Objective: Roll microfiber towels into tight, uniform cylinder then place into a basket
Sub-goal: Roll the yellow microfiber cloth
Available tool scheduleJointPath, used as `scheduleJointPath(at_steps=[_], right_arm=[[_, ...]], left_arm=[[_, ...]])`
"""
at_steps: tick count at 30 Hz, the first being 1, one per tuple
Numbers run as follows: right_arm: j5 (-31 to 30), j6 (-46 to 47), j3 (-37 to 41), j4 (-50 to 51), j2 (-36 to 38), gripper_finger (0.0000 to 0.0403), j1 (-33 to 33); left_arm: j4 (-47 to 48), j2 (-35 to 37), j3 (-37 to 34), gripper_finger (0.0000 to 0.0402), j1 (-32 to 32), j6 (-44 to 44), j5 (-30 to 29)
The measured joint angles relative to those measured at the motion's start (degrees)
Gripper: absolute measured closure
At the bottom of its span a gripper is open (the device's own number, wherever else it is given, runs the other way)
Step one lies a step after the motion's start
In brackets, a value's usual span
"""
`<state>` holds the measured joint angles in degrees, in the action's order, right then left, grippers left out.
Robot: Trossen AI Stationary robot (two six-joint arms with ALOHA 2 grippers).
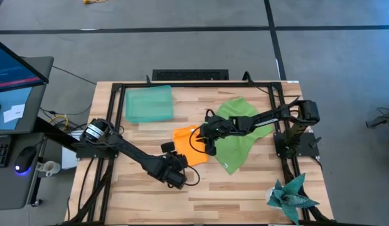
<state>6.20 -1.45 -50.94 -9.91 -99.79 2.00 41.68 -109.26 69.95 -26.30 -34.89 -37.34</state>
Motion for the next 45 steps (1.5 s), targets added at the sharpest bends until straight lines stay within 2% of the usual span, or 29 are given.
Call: scheduleJointPath(at_steps=[6,9,12,15,19,22,27,34,38,45], right_arm=[[0.0,-0.01,0.0,0.13,0.0,0.0379,0.0],[0.0,-0.01,0.0,-1.23,0.0,0.0396,0.0],[0.0,0.03,-0.02,-2.43,0.0,0.039,0.0],[0.0,0.06,-0.02,-2.58,0.0,0.0385,0.0],[0.0,0.06,-0.02,-2.58,0.0,0.0394,0.0],[0.0,1.09,-0.02,-2.84,-0.16,0.0399,0.0],[0.01,1.48,-0.42,-4.47,-3.52,0.0393,0.49],[-0.04,2.97,-4.59,-3.21,-9.2,0.0397,1.48],[-0.47,3.01,-5.55,1.3,-9.38,0.0395,1.92],[-3.54,4.5,-5.62,3.35,-9.33,0.0395,3.77]], left_arm=[[8.87,5.21,0.0,0.0297,-0.57,-5.17,0.85],[8.21,7.99,0.0,0.0297,-1.37,-6.1,-1.63],[2.6,8.82,0.07,0.0297,-1.54,-3.68,-4.97],[-4.2,8.48,-0.98,0.0297,-0.95,-0.26,-4.99],[-15.49,7.86,-6.89,0.0297,0.76,2.82,-0.93],[-22.67,7.94,-11.49,0.0297,2.07,1.47,1.61],[-25.09,8.05,-14.78,0.0297,3.36,-1.78,3.57],[-24.65,8.03,-14.91,0.0297,3.32,-1.77,6.43],[-23.96,8.03,-14.91,0.0297,3.36,-1.87,7.93],[-20.62,8.03,-14.91,0.0297,3.61,-3.72,8.6]])
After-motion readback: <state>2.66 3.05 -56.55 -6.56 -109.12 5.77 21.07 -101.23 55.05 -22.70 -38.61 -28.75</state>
